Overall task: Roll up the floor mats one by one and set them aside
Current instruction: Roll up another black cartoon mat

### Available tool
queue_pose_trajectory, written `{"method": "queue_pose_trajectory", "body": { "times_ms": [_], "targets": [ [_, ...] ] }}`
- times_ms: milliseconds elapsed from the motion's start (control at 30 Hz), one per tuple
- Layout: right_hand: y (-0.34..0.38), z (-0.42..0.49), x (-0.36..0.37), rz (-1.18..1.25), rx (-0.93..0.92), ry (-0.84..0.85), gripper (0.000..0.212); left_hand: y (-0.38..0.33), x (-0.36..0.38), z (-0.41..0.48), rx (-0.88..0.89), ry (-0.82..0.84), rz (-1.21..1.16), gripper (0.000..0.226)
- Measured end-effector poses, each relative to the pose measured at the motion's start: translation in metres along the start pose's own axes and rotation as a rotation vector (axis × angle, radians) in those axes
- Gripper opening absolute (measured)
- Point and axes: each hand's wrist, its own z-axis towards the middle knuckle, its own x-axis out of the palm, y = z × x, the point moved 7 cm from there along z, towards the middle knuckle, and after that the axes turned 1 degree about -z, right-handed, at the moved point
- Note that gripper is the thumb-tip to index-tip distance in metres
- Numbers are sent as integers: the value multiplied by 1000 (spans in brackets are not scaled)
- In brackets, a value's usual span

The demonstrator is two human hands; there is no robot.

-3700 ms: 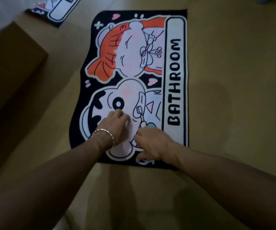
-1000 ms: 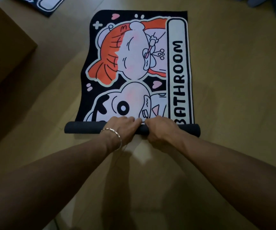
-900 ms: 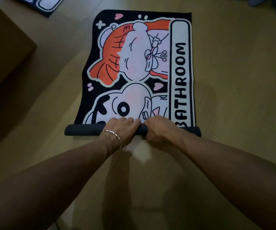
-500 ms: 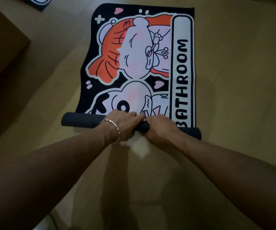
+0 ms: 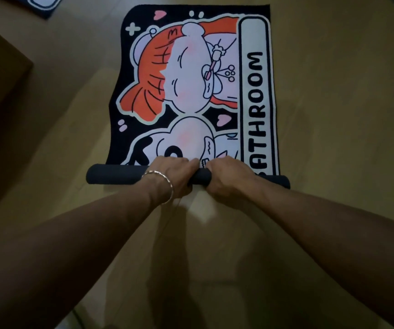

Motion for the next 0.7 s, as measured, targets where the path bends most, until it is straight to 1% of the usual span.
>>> {"method": "queue_pose_trajectory", "body": {
  "times_ms": [67, 133, 167, 200, 300, 367, 400, 433, 500, 533, 567, 633, 700],
  "targets": [
    [5, -1, -2, -105, -47, -105, 25, 3, 2, 4, -20, 52, -12, 22],
    [10, -6, 0, -198, -101, -218, 30, 4, 2, 8, -17, 105, -72, 22],
    [10, -7, 1, -206, -110, -228, 31, 4, 3, 9, -13, 119, -91, 23],
    [9, -6, 3, -191, -97, -196, 31, 3, 2, 9, -7, 116, -93, 24],
    [0, 2, 2, -86, -16, 8, 31, -3, 1, 7, 9, 26, -60, 33],
    [0, 5, -3, -52, 2, 90, 30, -3, 2, 6, -21, 16, -56, 30],
    [3, 4, -5, -65, -8, 88, 30, 0, 2, 7, -47, 36, -62, 26],
    [7, 2, -7, -99, -27, 45, 30, 2, 3, 8, -64, 61, -68, 24],
    [15, -3, -7, -192, -89, -109, 34, 5, 3, 12, -66, 118, -93, 23],
    [18, -5, -5, -212, -117, -164, 36, 5, 2, 13, -61, 135, -112, 24],
    [19, -6, -4, -209, -122, -178, 36, 5, 1, 14, -56, 130, -119, 25],
    [13, -3, -5, -150, -60, -92, 35, 4, -2, 12, -51, 64, -84, 27],
    [8, 2, -7, -105, -7, 45, 35, 0, -2, 8, -56, 6, -50, 27]
  ]
}}
